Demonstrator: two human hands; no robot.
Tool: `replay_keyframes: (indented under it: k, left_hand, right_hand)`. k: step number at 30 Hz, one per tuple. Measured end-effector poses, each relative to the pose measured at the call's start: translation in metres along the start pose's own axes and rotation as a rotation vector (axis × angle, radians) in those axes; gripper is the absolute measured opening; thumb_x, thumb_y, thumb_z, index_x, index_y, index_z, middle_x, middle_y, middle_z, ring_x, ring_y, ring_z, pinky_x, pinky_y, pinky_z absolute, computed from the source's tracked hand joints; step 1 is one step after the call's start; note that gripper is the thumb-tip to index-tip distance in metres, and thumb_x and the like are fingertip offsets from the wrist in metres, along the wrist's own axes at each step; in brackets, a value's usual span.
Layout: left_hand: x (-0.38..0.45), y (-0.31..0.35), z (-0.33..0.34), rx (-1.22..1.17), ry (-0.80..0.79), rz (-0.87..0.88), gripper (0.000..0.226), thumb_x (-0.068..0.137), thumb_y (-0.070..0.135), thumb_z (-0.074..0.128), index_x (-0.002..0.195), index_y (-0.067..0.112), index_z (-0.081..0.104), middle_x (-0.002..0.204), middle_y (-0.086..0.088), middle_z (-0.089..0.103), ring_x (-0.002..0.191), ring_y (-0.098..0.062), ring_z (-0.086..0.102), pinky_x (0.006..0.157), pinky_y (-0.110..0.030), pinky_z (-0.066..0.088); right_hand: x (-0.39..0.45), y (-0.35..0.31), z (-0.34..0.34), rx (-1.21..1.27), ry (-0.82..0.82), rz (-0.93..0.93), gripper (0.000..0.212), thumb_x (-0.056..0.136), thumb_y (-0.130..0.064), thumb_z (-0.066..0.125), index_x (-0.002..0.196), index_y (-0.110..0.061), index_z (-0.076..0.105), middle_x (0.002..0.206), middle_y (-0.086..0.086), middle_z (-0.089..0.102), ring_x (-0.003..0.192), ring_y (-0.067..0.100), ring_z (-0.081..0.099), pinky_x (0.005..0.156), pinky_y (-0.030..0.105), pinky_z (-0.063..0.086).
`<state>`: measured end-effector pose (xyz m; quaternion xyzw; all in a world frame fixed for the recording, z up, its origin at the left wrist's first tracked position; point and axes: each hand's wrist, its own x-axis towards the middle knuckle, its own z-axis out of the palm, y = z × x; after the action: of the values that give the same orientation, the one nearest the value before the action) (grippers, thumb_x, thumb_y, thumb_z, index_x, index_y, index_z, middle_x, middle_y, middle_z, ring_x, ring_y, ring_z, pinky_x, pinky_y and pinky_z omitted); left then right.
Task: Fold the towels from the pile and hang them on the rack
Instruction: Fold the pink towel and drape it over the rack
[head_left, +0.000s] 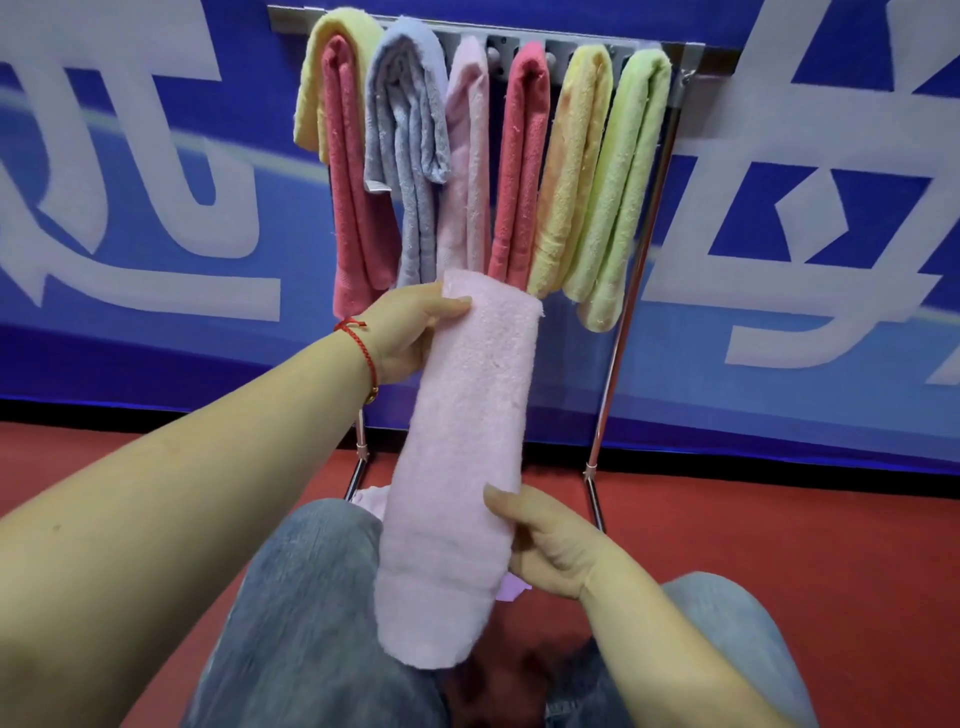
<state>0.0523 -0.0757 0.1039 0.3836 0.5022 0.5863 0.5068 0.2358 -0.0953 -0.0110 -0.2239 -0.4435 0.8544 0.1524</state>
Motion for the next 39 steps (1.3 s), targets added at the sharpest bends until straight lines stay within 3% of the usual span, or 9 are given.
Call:
replay_keyframes:
  k: [4,7,13,20,24,28,31,36,39]
  left_hand:
    - [0.003,-0.008,-0.024,-0.003,0.169,0.012,0.017,0.093,0.003,0.047,0.099,0.013,0.060,0.085,-0.002,0.066,0.075,-0.013,0.064,0.060,-0.023,0.055]
    - [0.006,-0.018,-0.047,-0.019,0.275,-0.013,0.018,0.091,0.003,0.049,0.101,0.013,0.060,0.089,-0.005,0.066,0.079,-0.017,0.063,0.068,-0.031,0.054]
    - [-0.001,-0.048,-0.065,-0.029,0.378,-0.146,0.010,0.092,0.004,0.050,0.093,0.004,0.059,0.079,-0.007,0.067,0.072,-0.018,0.063,0.066,-0.029,0.053]
    - [-0.021,-0.087,-0.038,0.220,0.042,-0.523,0.023,0.098,0.018,0.036,0.083,0.011,0.053,0.055,0.006,0.068,0.054,-0.002,0.064,0.058,-0.016,0.051]
    - [-0.028,-0.107,-0.016,-0.013,-0.083,-0.638,0.065,0.092,0.057,0.031,0.105,0.003,0.063,0.092,-0.014,0.072,0.078,-0.024,0.071,0.077,-0.033,0.052]
    - [-0.030,-0.112,0.008,-0.284,-0.147,-0.601,0.090,0.080,0.075,0.030,0.116,0.000,0.062,0.110,-0.021,0.066,0.091,-0.031,0.069,0.084,-0.040,0.051]
    - [-0.034,-0.105,0.027,-0.408,-0.114,-0.544,0.082,0.081,0.069,0.040,0.114,-0.002,0.062,0.111,-0.023,0.066,0.094,-0.031,0.068,0.088,-0.040,0.051]
    - [-0.038,-0.101,0.042,-0.495,0.018,-0.503,0.049,0.082,0.043,0.061,0.100,-0.003,0.062,0.107,-0.021,0.067,0.109,-0.033,0.061,0.097,-0.042,0.047]
    - [-0.039,-0.100,0.048,-0.384,0.042,-0.494,0.025,0.089,0.027,0.058,0.098,0.004,0.062,0.097,-0.013,0.069,0.093,-0.026,0.066,0.080,-0.035,0.055]
  right_hand:
    - [-0.003,0.000,0.011,-0.162,-0.046,0.028,0.065,0.040,-0.027,0.091,0.099,-0.014,0.068,0.098,0.002,0.073,0.092,0.016,0.067,0.099,0.042,0.044]
    - [-0.007,-0.004,0.016,-0.213,-0.041,0.044,0.034,0.066,-0.012,0.067,0.100,-0.014,0.066,0.096,0.000,0.073,0.088,0.014,0.068,0.088,0.031,0.051]
    - [-0.014,-0.025,0.026,-0.058,0.008,-0.042,0.024,0.076,-0.004,0.061,0.100,-0.002,0.065,0.094,0.010,0.072,0.084,0.019,0.070,0.074,0.029,0.057]
    - [-0.003,-0.054,0.023,0.170,0.324,-0.076,0.023,0.091,-0.001,0.052,0.110,0.008,0.060,0.106,0.024,0.065,0.085,0.028,0.065,0.085,0.039,0.052]
    - [0.009,-0.056,0.007,0.315,0.500,-0.105,0.037,0.090,0.002,0.050,0.124,0.016,0.049,0.122,0.032,0.056,0.101,0.036,0.058,0.088,0.043,0.049]
    - [0.010,-0.050,0.000,0.294,0.609,-0.148,0.023,0.090,0.004,0.049,0.110,0.013,0.056,0.087,0.025,0.064,0.079,0.029,0.061,0.064,0.033,0.055]
    - [0.007,-0.047,-0.004,0.278,0.672,-0.183,0.015,0.090,0.005,0.050,0.103,0.008,0.058,0.065,0.017,0.068,0.073,0.026,0.062,0.051,0.024,0.055]
    - [0.004,-0.047,-0.002,0.124,0.801,-0.210,0.007,0.090,0.002,0.052,0.095,-0.003,0.054,0.078,0.010,0.059,0.065,0.018,0.055,0.050,0.026,0.048]
    - [0.004,-0.042,-0.004,0.128,0.834,-0.210,0.015,0.088,0.001,0.055,0.075,-0.004,0.058,0.073,0.008,0.062,0.066,0.016,0.058,0.053,0.024,0.044]
